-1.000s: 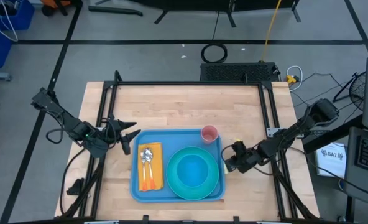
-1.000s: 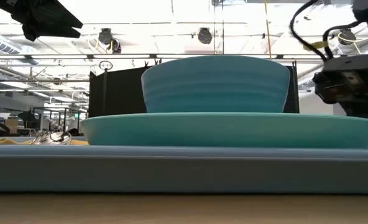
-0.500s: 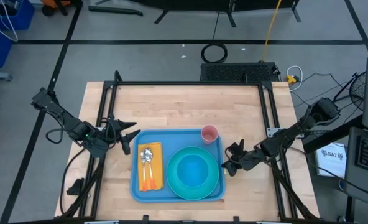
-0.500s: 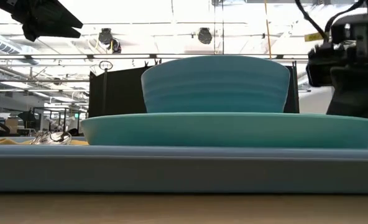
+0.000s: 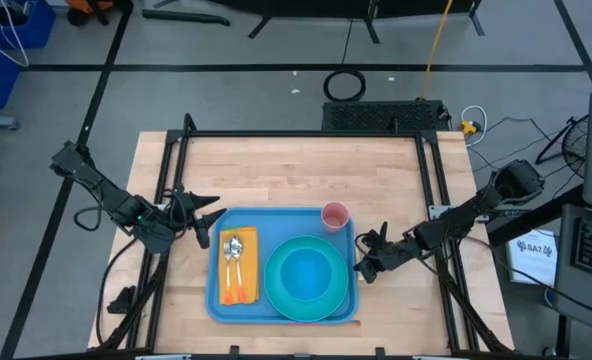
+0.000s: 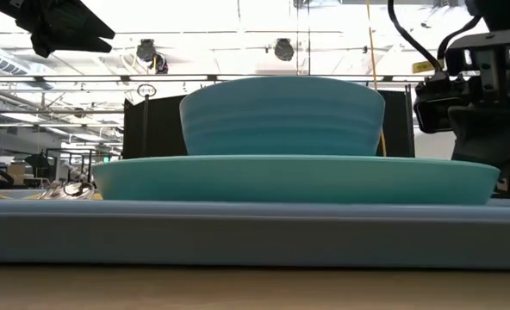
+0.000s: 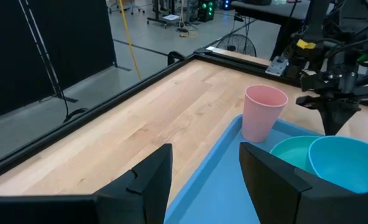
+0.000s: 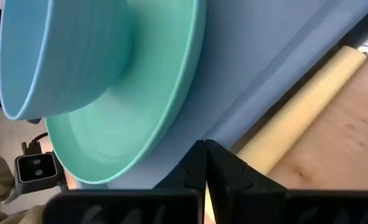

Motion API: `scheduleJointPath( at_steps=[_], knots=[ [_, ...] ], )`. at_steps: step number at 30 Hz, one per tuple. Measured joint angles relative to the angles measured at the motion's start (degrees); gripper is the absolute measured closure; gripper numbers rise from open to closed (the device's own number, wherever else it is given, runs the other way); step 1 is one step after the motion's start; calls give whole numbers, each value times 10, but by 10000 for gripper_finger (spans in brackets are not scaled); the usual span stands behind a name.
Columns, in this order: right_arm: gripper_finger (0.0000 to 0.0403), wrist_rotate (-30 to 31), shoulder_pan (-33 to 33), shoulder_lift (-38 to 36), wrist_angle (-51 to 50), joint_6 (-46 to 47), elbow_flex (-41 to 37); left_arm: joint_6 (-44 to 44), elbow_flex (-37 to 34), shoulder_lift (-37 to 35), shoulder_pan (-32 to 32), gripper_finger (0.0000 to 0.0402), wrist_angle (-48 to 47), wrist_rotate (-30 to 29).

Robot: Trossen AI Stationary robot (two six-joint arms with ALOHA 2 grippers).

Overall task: Set up tray
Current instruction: Put the yellow table knife on the yellow napkin to the right of the orange spoon

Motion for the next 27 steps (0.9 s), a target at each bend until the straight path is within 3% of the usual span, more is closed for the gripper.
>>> scheduleJointPath(
  at_steps=[10,18,22,27],
  knots=[
    [403,-30,-44,21,15,-19,0,0,0,0,0,210,0,0],
    [403,-52,-77,76,125,-77,0,-2,0,0,0,210,0,0],
    [403,-52,-77,40,85,-79,-1,-2,0,0,0,210,0,1],
    [403,-45,-76,-54,-100,-79,43,-1,0,0,0,210,-1,1]
  ],
)
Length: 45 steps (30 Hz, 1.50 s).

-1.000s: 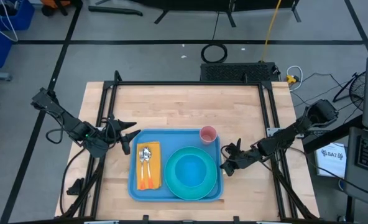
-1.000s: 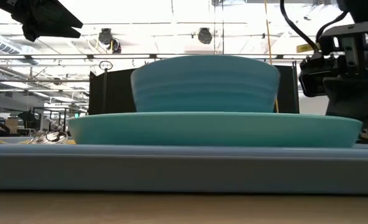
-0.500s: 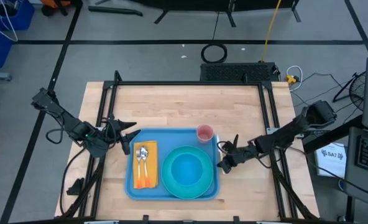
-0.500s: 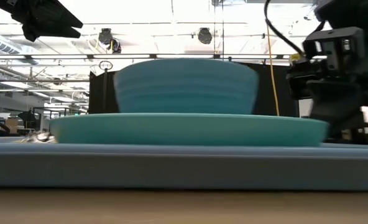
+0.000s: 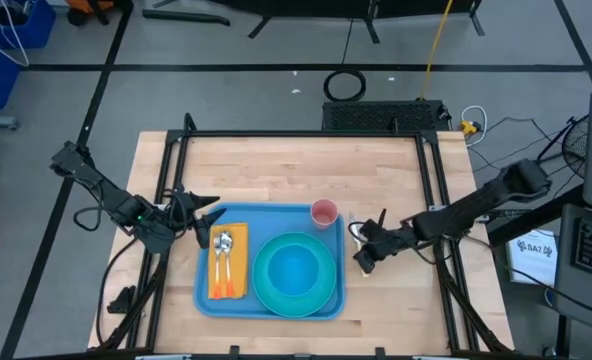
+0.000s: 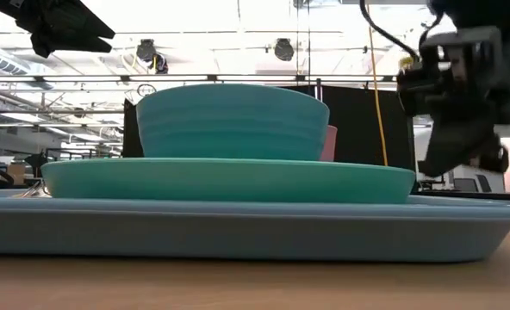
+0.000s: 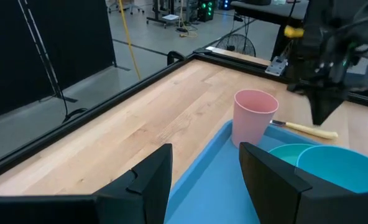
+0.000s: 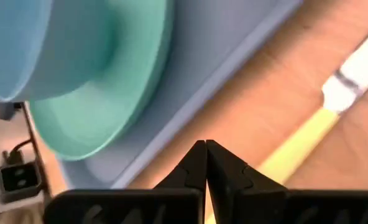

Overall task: Set up tray
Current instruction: Put the yellow table knife on the yellow napkin to the right of the orange spoon

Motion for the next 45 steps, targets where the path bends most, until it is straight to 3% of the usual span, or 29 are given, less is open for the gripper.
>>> scheduleJointPath(
  at_steps=[5,11,17,23,27,31,37,41,45],
  knots=[
    [403,-17,-1,-3,-224,-11,115,-1,0,0,0,210,0,0],
    [403,-99,-11,90,-449,-34,237,-2,0,0,0,210,0,-3],
    [403,-205,-19,186,-449,-101,258,-10,0,0,0,210,1,-5],
    [403,-152,-20,207,-442,-127,259,-15,0,0,0,210,1,-4],
    [403,-112,-20,206,-409,-86,256,-14,0,0,0,210,1,-2],
    [403,-124,-34,205,-407,-87,254,-15,0,0,0,210,1,1],
    [399,-148,-43,185,-504,-85,254,-10,0,0,0,210,1,8],
    [363,-218,-42,184,-454,-63,254,-9,0,0,0,211,1,7],
    [296,-265,-43,189,-396,-40,254,-10,0,0,0,211,0,8]
  ],
)
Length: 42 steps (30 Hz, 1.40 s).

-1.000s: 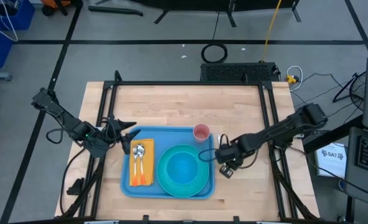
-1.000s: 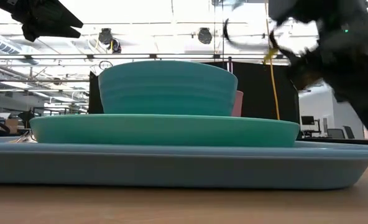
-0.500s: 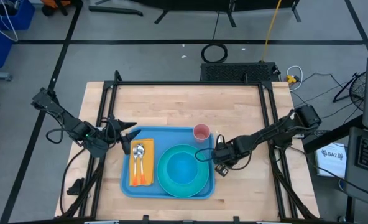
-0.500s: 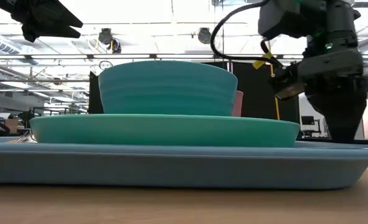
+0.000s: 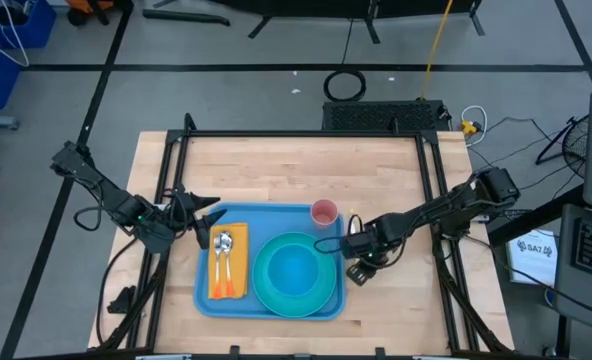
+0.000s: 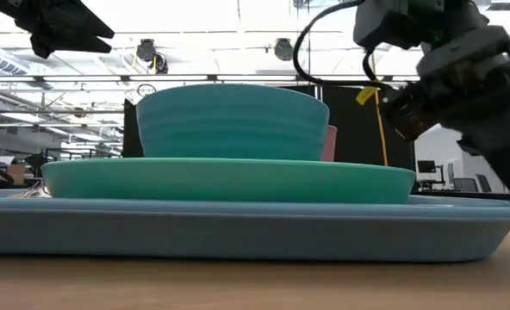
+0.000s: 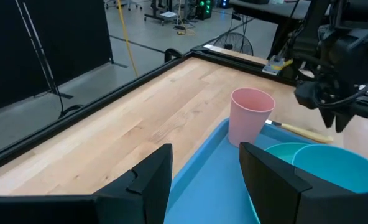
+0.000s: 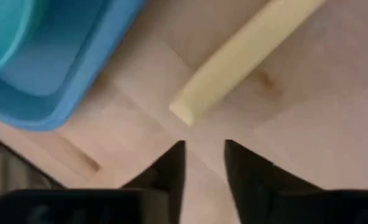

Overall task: Set up tray
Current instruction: Put the yellow table knife on the yellow napkin to the right of the orange spoon

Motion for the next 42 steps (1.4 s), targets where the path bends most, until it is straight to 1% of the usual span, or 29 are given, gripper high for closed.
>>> scheduleJointPath(
  at_steps=[3,5,6,8,10,13,17,24,32,35,39,42],
  knots=[
    [246,-12,-18,-1,-32,1,-1,0,0,0,0,210,0,0],
    [219,-7,-34,-1,-45,2,-10,1,0,0,0,210,0,0],
    [209,5,-41,-1,-41,5,-17,1,0,0,0,210,0,0],
    [194,22,-54,-1,3,18,-36,2,0,0,0,210,0,1],
    [186,18,-65,-2,54,41,-56,2,0,0,0,210,0,1],
    [185,15,-71,-4,106,64,-69,2,0,0,0,210,0,2],
    [191,13,-71,-3,100,61,-68,3,0,0,0,210,-2,2],
    [192,-20,-83,-8,109,69,-70,2,0,0,0,210,-2,16],
    [193,-19,-103,-2,206,88,-71,1,0,0,0,211,-2,15],
    [193,-4,-109,-2,208,82,-70,1,0,0,0,210,-3,15],
    [193,49,-112,-1,162,52,-70,1,0,0,0,210,-4,15],
    [193,74,-111,6,163,42,-83,1,0,0,0,210,-5,15]
  ],
)
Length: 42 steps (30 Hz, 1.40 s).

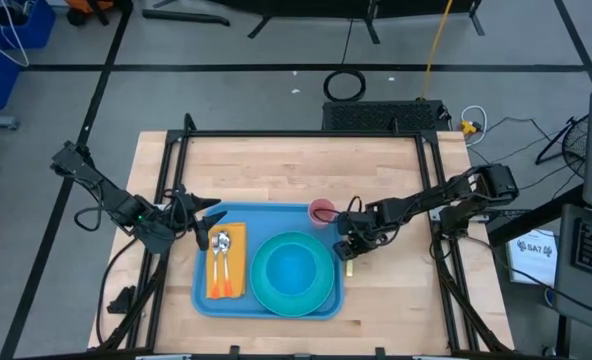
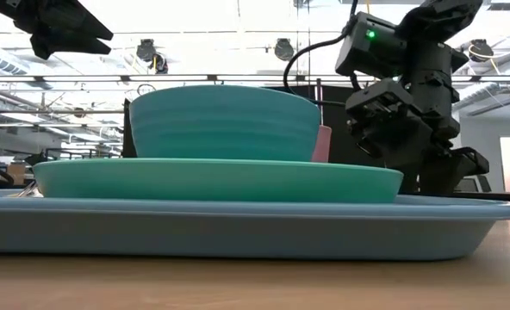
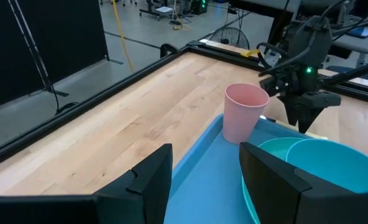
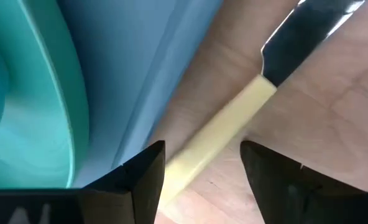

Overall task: Set up tray
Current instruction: Put the yellow table knife on the yellow napkin to the right of the orange spoon

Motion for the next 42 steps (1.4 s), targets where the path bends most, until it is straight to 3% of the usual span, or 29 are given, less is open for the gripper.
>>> scheduleJointPath(
  at_steps=[8,20,31,42],
  knots=[
    [193,42,3,44,-12,-12,-12,1,0,0,0,210,0,0],
    [197,99,8,45,-67,-8,-9,-1,0,0,0,210,1,0],
    [271,115,7,45,-98,-28,-9,1,0,0,0,210,1,0],
    [316,149,43,42,-91,-16,-24,1,0,0,0,210,1,0]
  ],
)
